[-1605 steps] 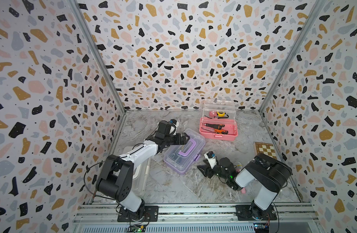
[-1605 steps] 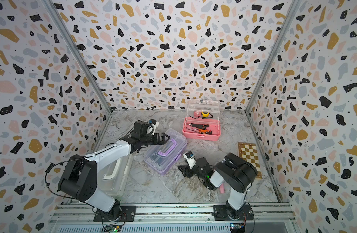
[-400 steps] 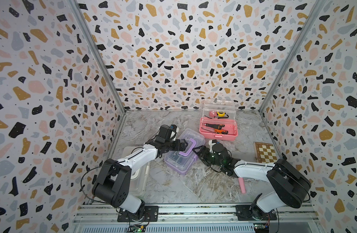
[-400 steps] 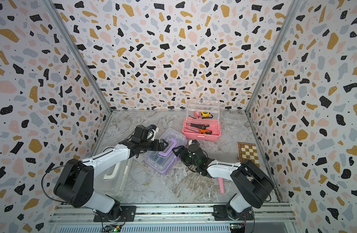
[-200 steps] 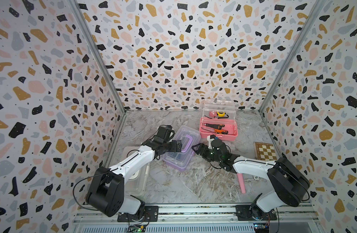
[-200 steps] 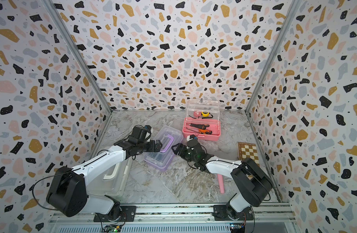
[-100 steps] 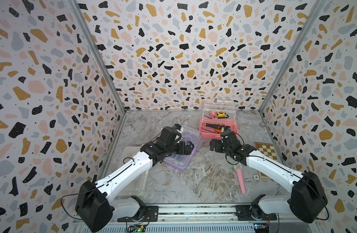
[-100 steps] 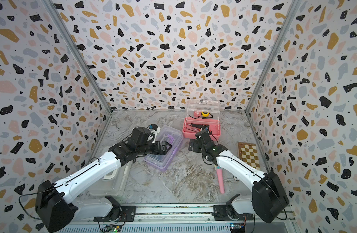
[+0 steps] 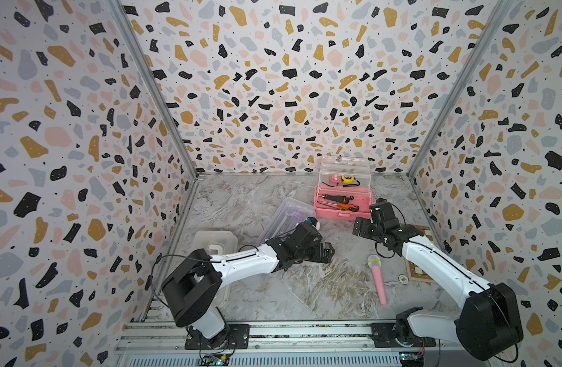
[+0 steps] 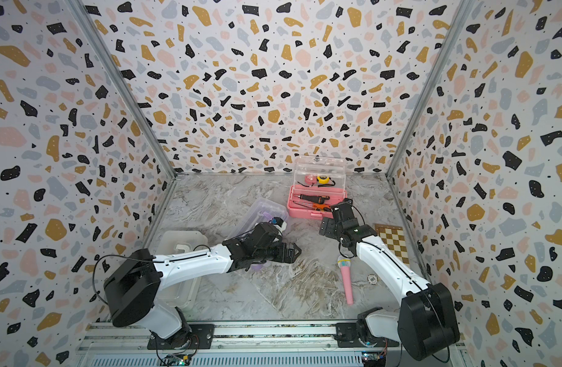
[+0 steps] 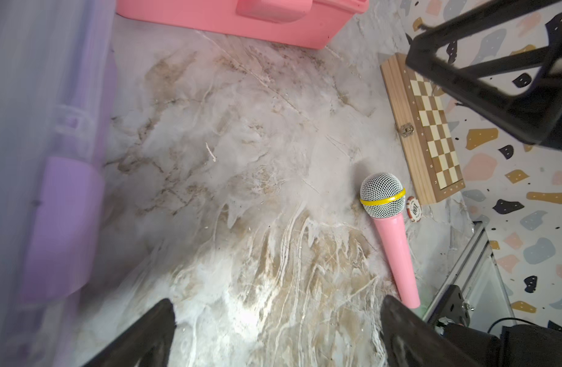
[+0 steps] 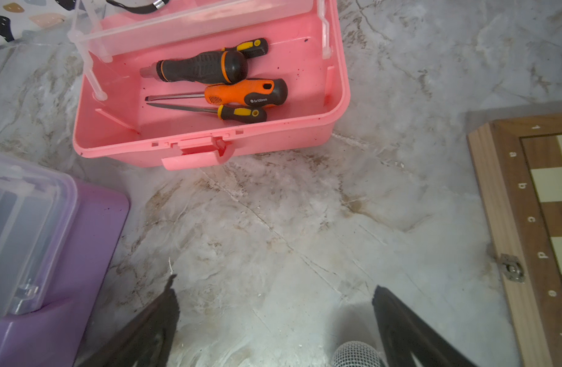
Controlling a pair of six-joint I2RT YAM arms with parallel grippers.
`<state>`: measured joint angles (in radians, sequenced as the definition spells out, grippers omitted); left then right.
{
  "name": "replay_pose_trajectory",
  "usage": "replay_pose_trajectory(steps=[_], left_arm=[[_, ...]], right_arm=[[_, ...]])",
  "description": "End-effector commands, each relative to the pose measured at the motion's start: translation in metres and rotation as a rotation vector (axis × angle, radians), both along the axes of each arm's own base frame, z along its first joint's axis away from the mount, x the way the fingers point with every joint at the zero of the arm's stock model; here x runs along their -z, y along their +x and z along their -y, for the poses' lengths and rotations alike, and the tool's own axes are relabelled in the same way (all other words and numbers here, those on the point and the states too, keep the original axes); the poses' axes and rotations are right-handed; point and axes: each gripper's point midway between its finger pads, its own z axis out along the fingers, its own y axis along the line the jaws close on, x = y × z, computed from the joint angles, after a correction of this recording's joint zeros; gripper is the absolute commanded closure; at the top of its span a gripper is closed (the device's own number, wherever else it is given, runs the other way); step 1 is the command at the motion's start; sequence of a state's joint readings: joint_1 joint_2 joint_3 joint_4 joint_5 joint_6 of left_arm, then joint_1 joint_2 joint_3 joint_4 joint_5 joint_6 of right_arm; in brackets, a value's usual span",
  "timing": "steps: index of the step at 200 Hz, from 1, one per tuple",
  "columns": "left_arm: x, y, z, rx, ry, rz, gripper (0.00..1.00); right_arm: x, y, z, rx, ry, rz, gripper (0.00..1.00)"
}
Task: Close toolboxes
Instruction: Move the toolbox to the center of the board.
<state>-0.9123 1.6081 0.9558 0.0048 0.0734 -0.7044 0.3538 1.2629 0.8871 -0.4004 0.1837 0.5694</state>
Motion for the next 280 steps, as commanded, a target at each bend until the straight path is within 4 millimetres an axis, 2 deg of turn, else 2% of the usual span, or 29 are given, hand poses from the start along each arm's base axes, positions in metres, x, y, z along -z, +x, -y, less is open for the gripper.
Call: replay_pose_trajectory(steps=[1,33,66,95,130,149,188,203,220,258,280], left_arm=[[-0.010,0.027,-0.003,-0.089,-0.003,0.095,0.01],[0.000,0.051,-0.032,-0.154,0.056,0.123,0.01],[0.007,0.086,-0.072,-0.249,0.071,0.132,0.01],[0.008,0.115,-0.103,-0.323,0.070,0.162,0.01],[0.009,0.146,-0.129,-0.390,0.046,0.178,0.01],[0.009,0.163,-0.144,-0.428,0.032,0.185,0.01],[0.004,0.187,-0.153,-0.404,0.039,0.201,0.01],[0.001,0.189,-0.151,-0.378,0.028,0.190,0.01],[-0.005,0.182,-0.145,-0.340,0.001,0.177,0.01],[-0.018,0.149,-0.142,-0.281,-0.046,0.126,0.01],[-0.032,0.128,-0.148,-0.271,-0.067,0.129,0.01]], right_arm=[[0.009,-0.005,0.006,0.027,0.032,-0.035,0.05],[0.018,0.007,0.005,0.095,0.136,-0.034,0.14],[0.028,0.032,0.005,0.219,0.267,-0.021,0.18],[0.033,0.056,0.010,0.299,0.311,-0.002,0.22],[0.035,0.082,0.015,0.371,0.354,0.007,0.26],[0.035,0.094,0.016,0.399,0.386,0.024,0.32],[0.034,0.113,0.019,0.451,0.399,0.041,0.35],[0.038,0.119,0.019,0.470,0.409,0.033,0.37],[0.043,0.126,0.019,0.491,0.415,0.026,0.39],[0.053,0.138,0.022,0.525,0.391,0.019,0.45],[0.059,0.141,0.026,0.541,0.381,0.013,0.53]])
